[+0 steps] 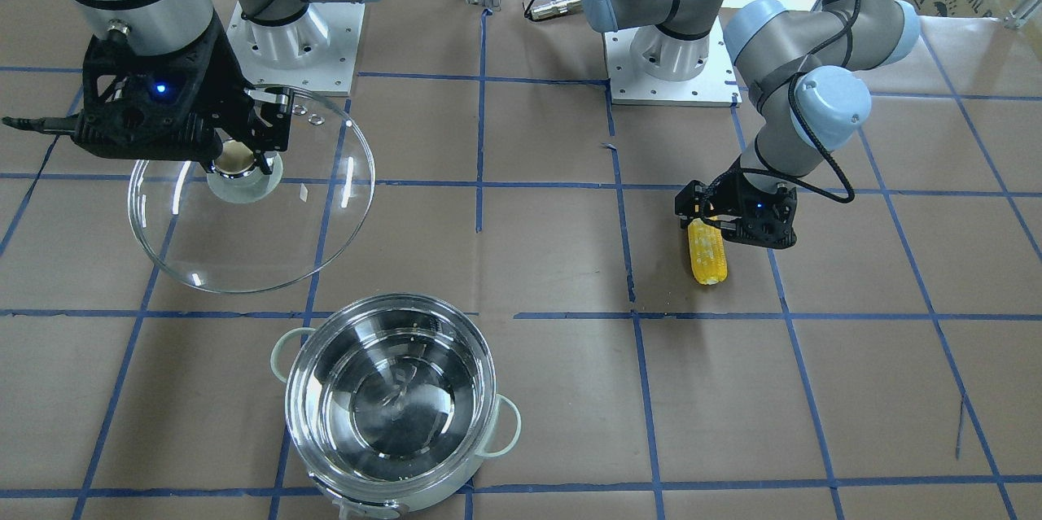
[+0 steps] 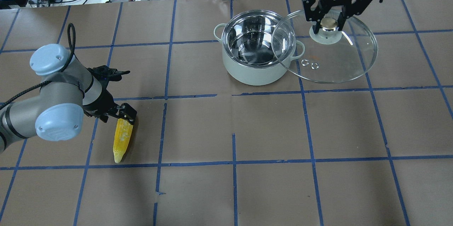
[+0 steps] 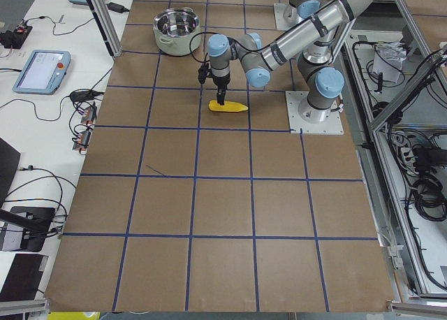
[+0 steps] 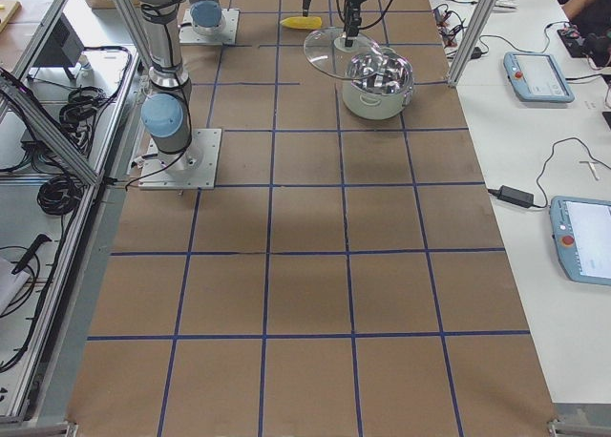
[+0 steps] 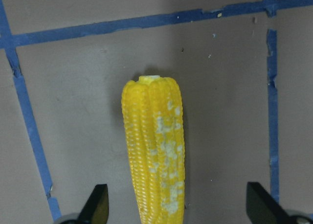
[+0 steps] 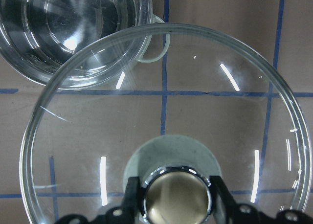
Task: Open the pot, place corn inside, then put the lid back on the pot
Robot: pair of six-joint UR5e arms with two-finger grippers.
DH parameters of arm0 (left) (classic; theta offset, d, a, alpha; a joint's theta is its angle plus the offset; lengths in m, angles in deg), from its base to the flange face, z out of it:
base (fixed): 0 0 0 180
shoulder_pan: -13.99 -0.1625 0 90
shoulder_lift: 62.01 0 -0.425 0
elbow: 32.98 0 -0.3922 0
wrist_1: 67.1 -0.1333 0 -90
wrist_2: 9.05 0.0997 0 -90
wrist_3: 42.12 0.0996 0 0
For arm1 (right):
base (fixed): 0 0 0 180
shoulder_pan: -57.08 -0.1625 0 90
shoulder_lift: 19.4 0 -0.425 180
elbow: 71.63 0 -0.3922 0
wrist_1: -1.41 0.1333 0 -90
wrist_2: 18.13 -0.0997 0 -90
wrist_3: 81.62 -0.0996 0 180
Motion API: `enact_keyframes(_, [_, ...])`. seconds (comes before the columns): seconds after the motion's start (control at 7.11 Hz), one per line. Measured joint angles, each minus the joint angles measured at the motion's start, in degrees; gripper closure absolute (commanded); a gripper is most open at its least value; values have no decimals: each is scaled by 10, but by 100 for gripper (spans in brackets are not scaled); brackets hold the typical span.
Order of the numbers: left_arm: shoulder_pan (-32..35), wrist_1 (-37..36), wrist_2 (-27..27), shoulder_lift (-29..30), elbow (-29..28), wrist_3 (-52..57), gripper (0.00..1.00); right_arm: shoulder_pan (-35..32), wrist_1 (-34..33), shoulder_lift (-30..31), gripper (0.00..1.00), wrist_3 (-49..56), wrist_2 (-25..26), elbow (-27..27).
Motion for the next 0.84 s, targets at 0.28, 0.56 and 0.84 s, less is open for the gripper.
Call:
enact_keyframes(0.28, [0,-66,1,42,12,3,13,5,-48,50,76,1,-3,64])
enact_keyframes(0.56, [0,-99,2,60,26,3,71,4,-61,80,76,2,-4,79])
enact_keyframes(0.84, [3,-113,3,60,27,1,88,2,-70,87,76,2,-10,81])
